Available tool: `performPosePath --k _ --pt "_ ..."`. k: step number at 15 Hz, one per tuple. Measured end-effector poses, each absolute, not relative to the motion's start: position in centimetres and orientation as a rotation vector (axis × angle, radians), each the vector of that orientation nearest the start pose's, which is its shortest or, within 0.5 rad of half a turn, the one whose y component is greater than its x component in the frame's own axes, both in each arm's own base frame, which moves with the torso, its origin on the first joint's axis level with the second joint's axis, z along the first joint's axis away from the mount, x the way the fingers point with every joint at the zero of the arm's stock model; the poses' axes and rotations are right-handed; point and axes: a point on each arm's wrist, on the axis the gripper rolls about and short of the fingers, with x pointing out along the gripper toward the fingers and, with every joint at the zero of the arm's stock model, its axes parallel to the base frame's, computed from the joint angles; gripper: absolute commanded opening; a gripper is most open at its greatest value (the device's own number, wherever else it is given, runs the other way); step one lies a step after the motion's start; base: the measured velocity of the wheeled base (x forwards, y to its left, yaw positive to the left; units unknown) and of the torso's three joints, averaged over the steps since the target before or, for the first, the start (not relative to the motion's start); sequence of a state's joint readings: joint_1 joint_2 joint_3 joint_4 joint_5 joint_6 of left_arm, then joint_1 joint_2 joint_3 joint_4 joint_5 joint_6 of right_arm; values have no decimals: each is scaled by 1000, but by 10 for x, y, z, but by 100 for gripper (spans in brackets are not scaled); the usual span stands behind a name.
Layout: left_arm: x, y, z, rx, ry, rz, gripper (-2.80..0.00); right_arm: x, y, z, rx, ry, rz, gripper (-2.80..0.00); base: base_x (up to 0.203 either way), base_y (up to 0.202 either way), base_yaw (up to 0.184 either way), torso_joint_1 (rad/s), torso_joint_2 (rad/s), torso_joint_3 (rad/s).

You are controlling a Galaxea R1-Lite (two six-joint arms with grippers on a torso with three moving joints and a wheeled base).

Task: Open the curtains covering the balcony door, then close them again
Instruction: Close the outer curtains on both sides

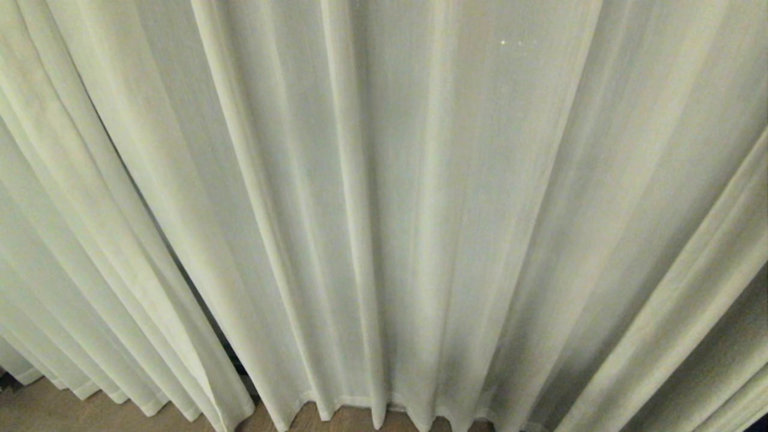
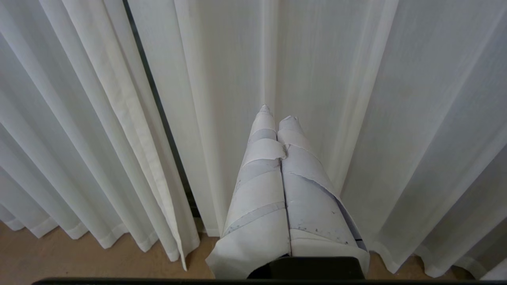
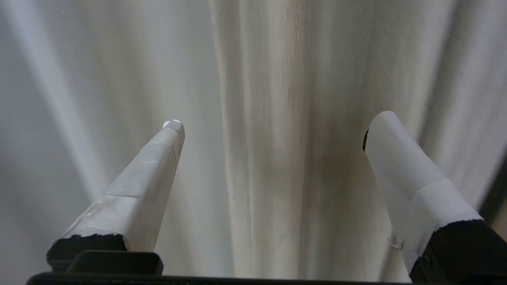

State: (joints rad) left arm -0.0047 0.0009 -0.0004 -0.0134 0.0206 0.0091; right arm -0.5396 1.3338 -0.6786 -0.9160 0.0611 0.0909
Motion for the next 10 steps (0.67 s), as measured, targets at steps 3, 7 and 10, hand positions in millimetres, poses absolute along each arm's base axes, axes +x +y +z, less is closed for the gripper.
performPosePath --k 3,7,10 --pt "-23 1 77 9 -12 16 -280 219 -129 283 9 -291 -460 0 0 0 0 0 0 0" --pt "-23 1 77 8 -13 16 -280 265 -156 290 2 -315 -457 0 0 0 0 0 0 0" --pt "-23 1 77 8 -13 16 -280 293 -173 292 -4 -337 -456 0 0 0 0 0 0 0"
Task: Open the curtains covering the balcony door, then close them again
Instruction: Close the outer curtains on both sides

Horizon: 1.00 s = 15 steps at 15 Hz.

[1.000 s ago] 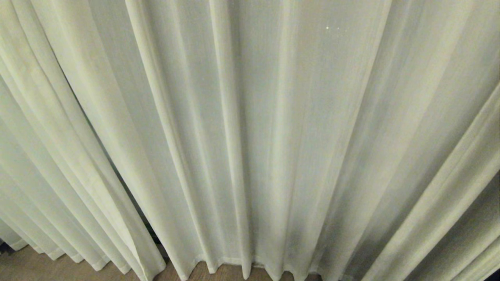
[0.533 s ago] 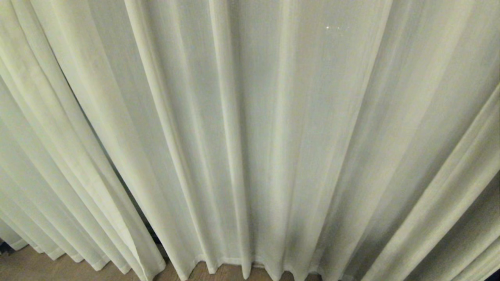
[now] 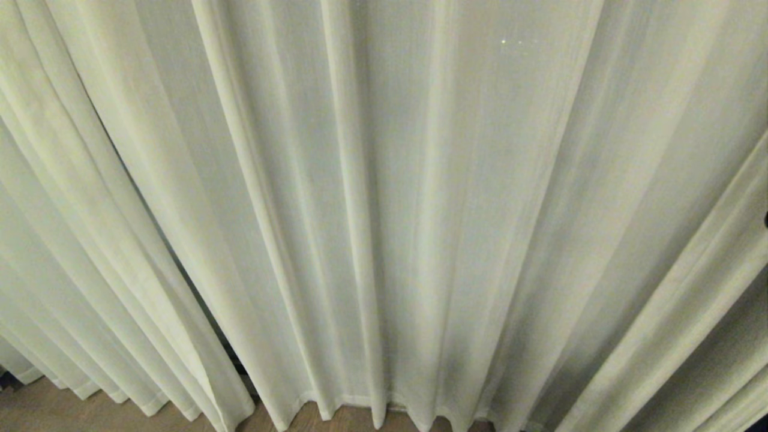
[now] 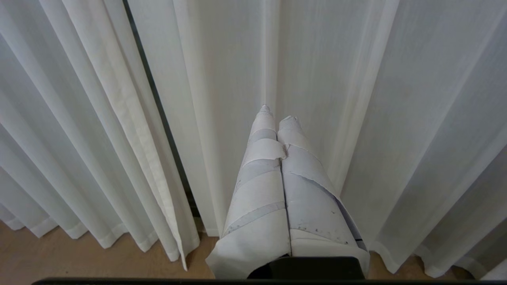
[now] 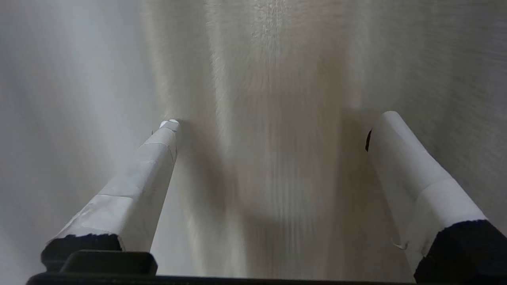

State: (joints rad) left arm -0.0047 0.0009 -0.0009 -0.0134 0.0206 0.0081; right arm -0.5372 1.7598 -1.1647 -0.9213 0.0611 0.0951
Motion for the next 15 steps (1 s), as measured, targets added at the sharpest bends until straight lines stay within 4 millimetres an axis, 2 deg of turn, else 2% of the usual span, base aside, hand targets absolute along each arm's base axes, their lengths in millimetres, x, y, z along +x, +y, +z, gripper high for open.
performPosePath --k 1,2,5,8,15 --pt "-23 1 77 8 -13 16 -280 301 -178 292 -7 -345 -457 0 0 0 0 0 0 0" --pt "-23 1 77 8 -13 16 -280 308 -183 291 -9 -349 -457 -280 0 0 0 0 0 0" --pt "-23 1 77 7 -14 16 -280 324 -192 287 -14 -377 -453 -280 0 0 0 0 0 0" --pt "-23 1 77 7 -13 16 -280 332 -196 283 35 -386 -443 -280 0 0 0 0 0 0" --pt "-23 1 77 7 -14 16 -280 327 -191 290 68 -407 -425 -280 0 0 0 0 0 0"
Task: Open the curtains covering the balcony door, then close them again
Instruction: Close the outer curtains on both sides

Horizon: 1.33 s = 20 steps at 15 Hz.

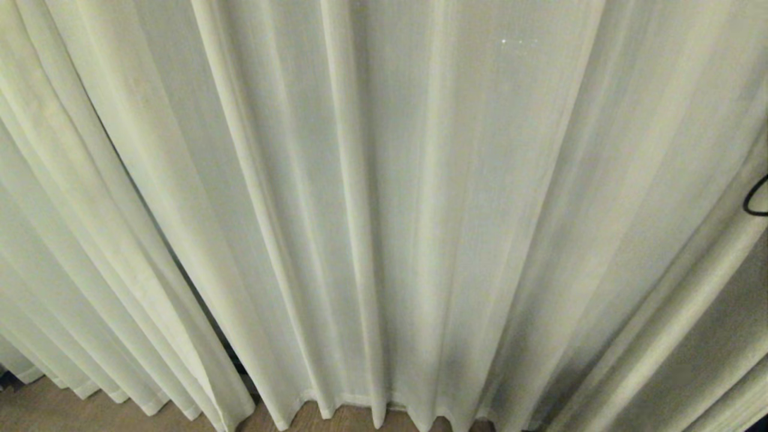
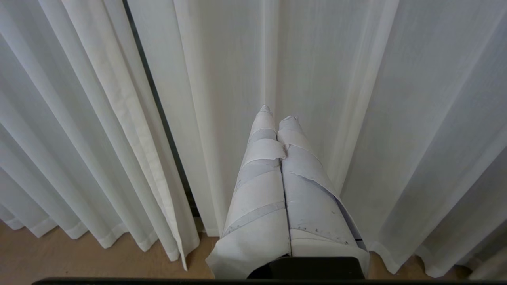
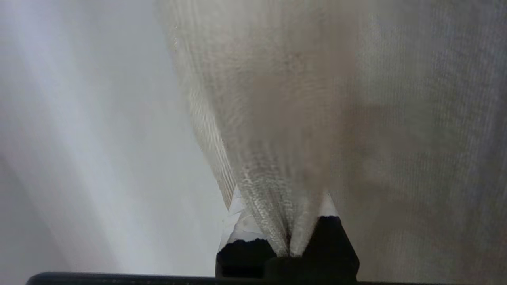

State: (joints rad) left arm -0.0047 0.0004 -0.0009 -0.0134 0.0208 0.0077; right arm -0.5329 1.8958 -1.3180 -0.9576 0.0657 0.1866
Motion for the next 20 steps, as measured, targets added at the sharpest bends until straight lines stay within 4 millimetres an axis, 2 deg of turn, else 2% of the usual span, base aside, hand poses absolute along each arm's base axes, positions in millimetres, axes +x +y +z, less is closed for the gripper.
performPosePath --k 3,6,13,17,20 --pt "-23 1 77 7 -14 16 -280 319 -175 298 70 -416 -397 -280 0 0 0 0 0 0" --pt "-23 1 77 7 -13 16 -280 313 -146 304 79 -417 -335 -280 0 0 0 0 0 0" --pt "-23 1 77 7 -13 16 -280 309 -47 326 12 -465 -160 -280 0 0 0 0 0 0" --pt "-23 1 77 8 -13 16 -280 310 10 328 -30 -463 -125 -280 0 0 0 0 0 0" --pt "-23 1 77 7 -14 16 -280 311 45 325 -66 -469 -89 -280 0 0 0 0 0 0"
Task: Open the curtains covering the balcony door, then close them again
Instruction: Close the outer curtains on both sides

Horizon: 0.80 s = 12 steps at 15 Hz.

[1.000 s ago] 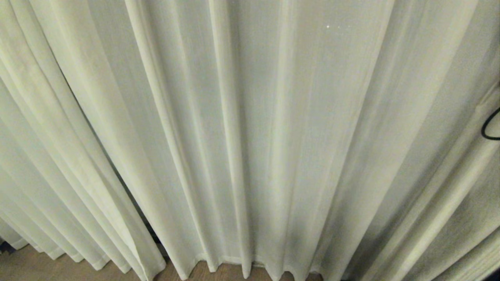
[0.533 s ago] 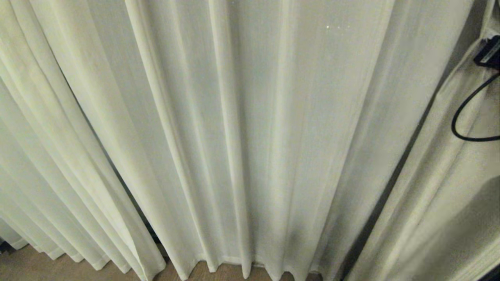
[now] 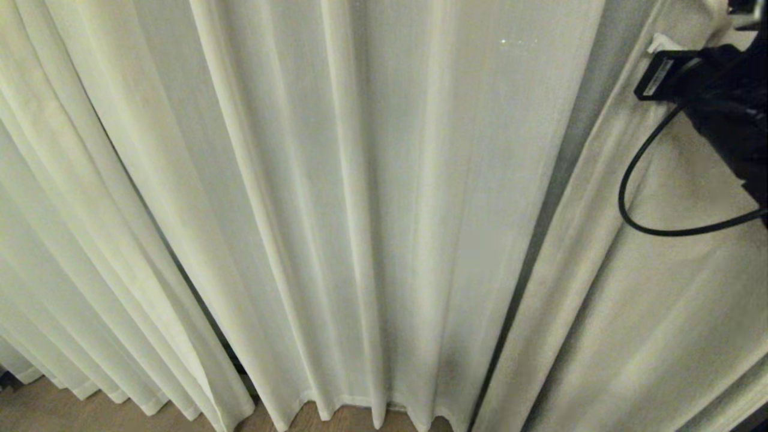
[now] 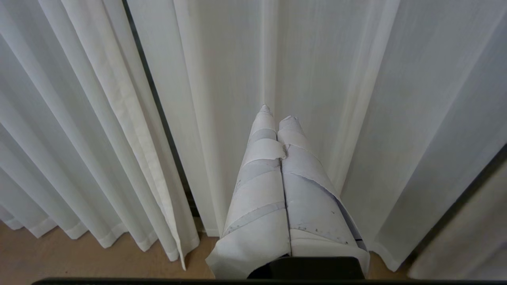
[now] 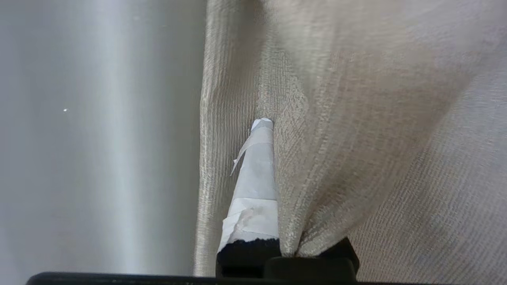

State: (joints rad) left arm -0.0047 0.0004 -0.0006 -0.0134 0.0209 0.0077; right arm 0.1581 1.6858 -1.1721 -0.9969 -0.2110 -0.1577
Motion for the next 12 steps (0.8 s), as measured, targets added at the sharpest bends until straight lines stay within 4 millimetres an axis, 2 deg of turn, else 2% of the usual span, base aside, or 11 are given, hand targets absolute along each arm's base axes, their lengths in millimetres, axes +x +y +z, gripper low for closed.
performPosePath --k 4,12 --pt "-23 1 77 7 -13 16 -280 313 84 320 -92 -502 -23 -280 0 0 0 0 0 0" --pt "-23 1 77 7 -13 16 -280 318 150 316 -109 -508 67 -280 0 0 0 0 0 0"
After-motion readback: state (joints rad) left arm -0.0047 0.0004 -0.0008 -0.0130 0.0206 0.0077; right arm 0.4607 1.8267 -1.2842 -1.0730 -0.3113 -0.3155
